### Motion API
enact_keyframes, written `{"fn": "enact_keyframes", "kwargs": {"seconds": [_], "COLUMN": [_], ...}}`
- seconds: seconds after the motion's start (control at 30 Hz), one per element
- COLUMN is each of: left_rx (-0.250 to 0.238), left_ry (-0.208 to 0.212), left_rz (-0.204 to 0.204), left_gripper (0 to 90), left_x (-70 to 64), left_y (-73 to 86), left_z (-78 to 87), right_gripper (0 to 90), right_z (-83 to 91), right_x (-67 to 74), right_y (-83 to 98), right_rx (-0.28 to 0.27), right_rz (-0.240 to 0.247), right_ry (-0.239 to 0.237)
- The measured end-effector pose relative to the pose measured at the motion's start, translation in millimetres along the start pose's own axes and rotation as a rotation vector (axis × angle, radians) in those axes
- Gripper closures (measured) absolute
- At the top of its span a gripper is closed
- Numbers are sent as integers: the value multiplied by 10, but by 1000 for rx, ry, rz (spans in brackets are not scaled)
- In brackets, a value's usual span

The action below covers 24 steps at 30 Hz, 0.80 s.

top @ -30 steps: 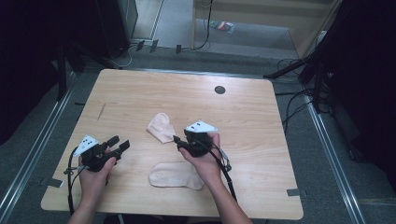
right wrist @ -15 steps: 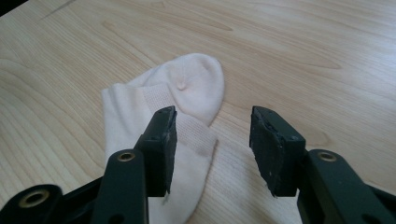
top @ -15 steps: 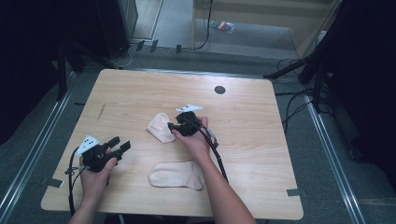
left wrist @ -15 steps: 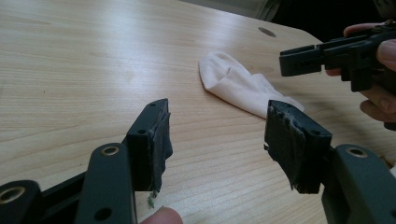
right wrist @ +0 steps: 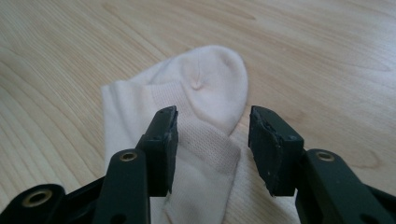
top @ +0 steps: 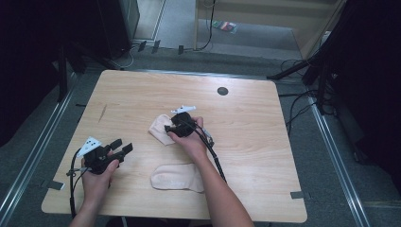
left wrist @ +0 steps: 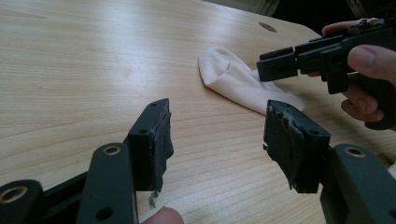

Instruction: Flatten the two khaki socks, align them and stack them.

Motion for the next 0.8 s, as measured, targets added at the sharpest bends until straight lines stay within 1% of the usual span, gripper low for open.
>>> {"fn": "enact_keyframes", "kwargs": {"seconds": [0.03, 0.07, 0.1, 0.13, 0.17, 0.2, 0.23, 0.3, 0.33, 0.37, 0.57, 0.6, 0.63, 0.67, 0.7, 0.73, 0.8], "left_rx": [0, 3, 1, 0, 0, 2, 2, 2, 3, 3, 3, 3, 3, 4, 4, 3, 4], "left_ry": [0, -2, -1, -1, -1, -1, -1, -2, -3, -3, -1, -1, -1, -2, -2, -2, -2], "left_rz": [0, 4, 11, 12, 12, 10, 10, 7, 8, 8, 10, 12, 12, 12, 12, 14, 12], "left_gripper": [426, 426, 428, 429, 429, 429, 430, 434, 435, 435, 435, 435, 435, 435, 435, 435, 435], "left_x": [0, 2, 4, 4, 4, 2, 2, 1, 1, 1, 3, 4, 4, 4, 4, 3, 4], "left_y": [0, -1, -2, -1, -1, -1, -1, -1, -1, -1, -1, -1, -1, -1, -1, -1, -1], "left_z": [0, 0, -4, -4, -4, -4, -4, -3, -2, -2, -5, -6, -6, -6, -6, -7, -6], "right_gripper": [534, 541, 565, 587, 587, 647, 647, 732, 797, 810, 837, 838, 838, 838, 838, 838, 838], "right_z": [0, -18, -48, -55, -55, -55, -55, -56, -51, -46, 9, 52, 52, 112, 112, 180, 248], "right_x": [0, 10, 21, 26, 26, 31, 31, 45, 58, 66, 78, 85, 85, 103, 103, 124, 146], "right_y": [0, 7, 23, 30, 30, 38, 38, 46, 41, 37, 13, -3, -3, -29, -29, -61, -91], "right_rx": [0, 12, 24, 22, 22, 15, 15, 10, 12, 13, 21, 18, 18, 3, 3, -11, -27], "right_rz": [0, 7, 19, 10, 10, -2, -2, -10, -17, -17, -30, -31, -31, -28, -28, -21, -13], "right_ry": [0, 10, 25, 22, 22, 26, 26, 17, 11, 15, 21, 14, 14, 11, 11, 18, 24]}}
Point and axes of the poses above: each handheld gripper's, and its own axes: z roughly backward along the jaws, y roughly out of its underside, x roughly to its left, the point moved 1 cm from there along -z, roughly forward along the jaws, and after that the axes turned 2 degrees about x, right-handed, at the moved point
